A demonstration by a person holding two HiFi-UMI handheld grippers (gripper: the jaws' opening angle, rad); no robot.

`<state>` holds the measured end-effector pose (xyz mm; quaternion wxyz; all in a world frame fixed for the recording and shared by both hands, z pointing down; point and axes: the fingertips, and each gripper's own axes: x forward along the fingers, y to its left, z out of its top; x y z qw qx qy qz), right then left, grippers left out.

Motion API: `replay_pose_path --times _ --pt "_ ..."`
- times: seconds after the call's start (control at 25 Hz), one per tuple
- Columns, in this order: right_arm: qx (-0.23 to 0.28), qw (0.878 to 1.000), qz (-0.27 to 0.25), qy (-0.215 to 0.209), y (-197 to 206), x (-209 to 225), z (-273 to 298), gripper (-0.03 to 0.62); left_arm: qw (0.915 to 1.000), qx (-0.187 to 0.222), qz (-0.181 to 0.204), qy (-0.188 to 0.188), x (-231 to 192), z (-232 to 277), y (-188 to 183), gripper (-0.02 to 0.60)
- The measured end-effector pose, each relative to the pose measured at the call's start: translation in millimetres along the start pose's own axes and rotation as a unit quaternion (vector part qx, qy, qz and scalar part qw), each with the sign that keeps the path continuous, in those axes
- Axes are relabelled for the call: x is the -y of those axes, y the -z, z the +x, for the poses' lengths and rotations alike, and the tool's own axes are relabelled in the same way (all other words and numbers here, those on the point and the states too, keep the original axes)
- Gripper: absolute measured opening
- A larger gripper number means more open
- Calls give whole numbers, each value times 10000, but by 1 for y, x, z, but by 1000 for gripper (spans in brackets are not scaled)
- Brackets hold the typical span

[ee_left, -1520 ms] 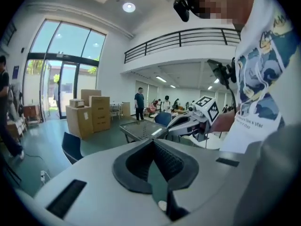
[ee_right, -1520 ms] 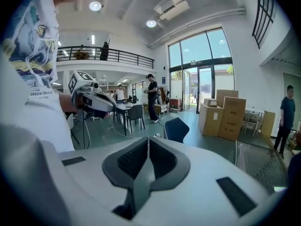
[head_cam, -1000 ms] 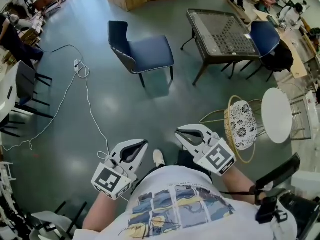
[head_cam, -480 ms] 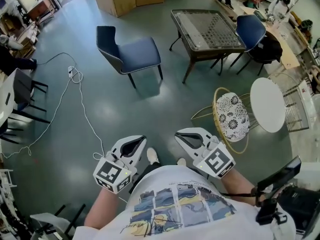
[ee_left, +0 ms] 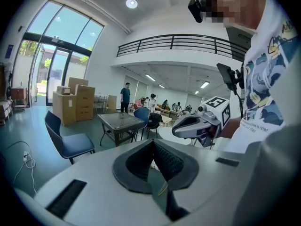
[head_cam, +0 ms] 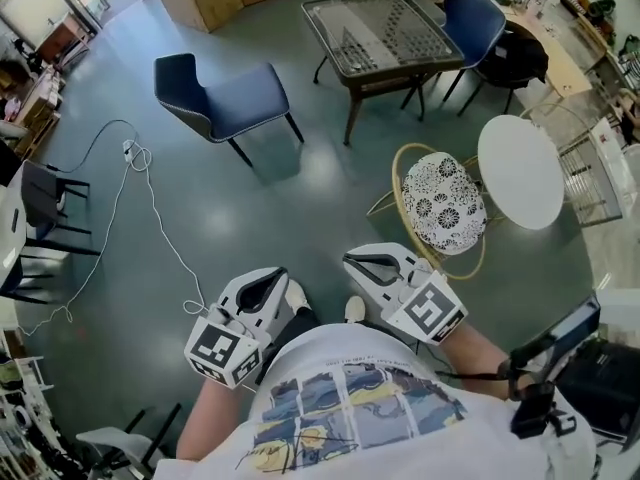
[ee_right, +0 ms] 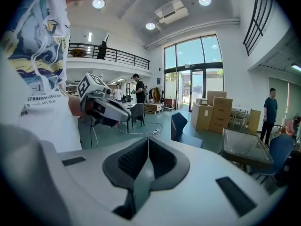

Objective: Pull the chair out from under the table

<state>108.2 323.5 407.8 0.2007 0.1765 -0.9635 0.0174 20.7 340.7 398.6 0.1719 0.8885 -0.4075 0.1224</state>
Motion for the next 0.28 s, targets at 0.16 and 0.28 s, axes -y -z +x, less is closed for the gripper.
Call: replay_pose_path --times 0.16,0.28 --pt "199 9995 -156 -190 2 7 5 17 9993 -36 -16 -359 -5 -2 2 9" --pt "234 9990 -213 -306 7 11 2 17 9982 -53 -135 -584 -4 -3 6 9"
